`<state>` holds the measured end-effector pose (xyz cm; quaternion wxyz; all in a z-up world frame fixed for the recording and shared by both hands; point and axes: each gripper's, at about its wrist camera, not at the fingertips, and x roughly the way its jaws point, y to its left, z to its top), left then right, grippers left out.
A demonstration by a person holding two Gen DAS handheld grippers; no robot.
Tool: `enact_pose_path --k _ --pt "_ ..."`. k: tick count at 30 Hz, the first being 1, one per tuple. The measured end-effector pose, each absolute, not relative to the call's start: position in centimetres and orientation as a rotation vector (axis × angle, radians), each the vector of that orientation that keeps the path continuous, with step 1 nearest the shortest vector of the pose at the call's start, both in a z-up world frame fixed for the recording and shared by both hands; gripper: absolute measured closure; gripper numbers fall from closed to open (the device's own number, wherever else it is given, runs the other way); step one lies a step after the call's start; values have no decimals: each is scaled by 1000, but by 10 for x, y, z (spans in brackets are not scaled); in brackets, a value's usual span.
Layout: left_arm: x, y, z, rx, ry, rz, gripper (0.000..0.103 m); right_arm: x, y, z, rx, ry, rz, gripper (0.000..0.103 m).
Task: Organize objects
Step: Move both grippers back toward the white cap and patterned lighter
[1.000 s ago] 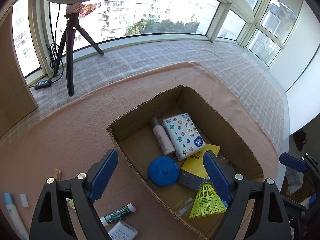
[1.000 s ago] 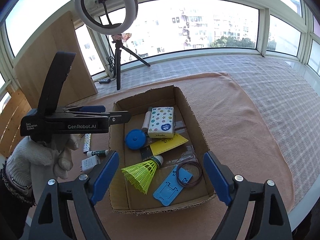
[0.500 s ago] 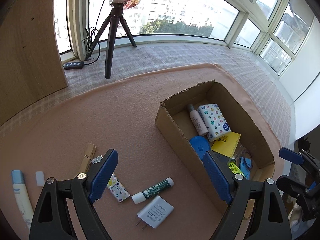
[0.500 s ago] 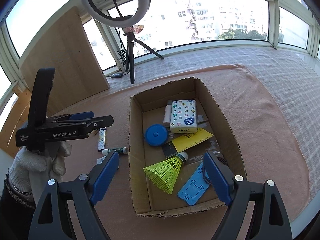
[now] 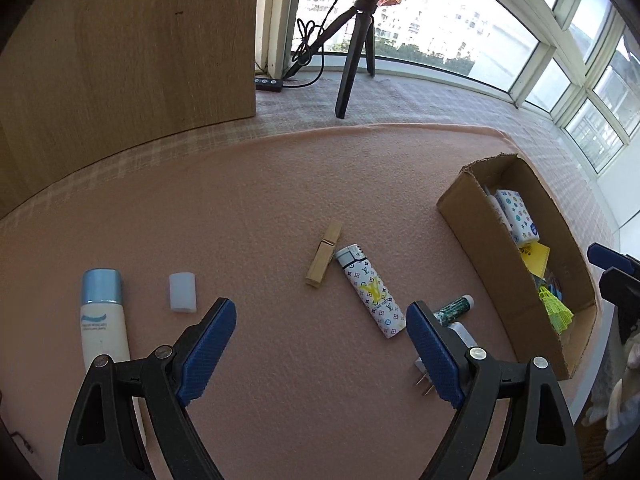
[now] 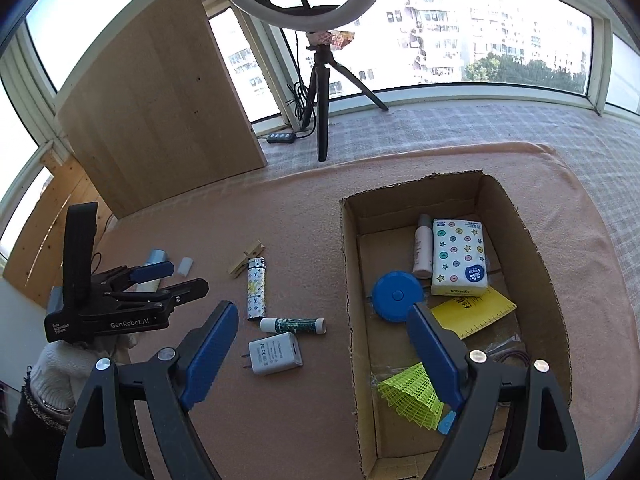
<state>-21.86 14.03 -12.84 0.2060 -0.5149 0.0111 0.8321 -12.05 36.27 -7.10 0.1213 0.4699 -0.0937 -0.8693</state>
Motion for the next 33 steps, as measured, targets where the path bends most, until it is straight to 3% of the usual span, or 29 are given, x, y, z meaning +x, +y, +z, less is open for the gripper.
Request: enact_pose_path --k 15,30,33 --pt "-220 77 -140 -1466 6 2365 14 -178 290 -106 1503 -318 -2308 20" --pt "-247 81 -153 -1506 1 2357 23 -214 265 -153 1685 -308 -2230 49" --pt "-251 84 -158 -1525 14 2345 28 -220 261 -159 1711 -278 -2218 51"
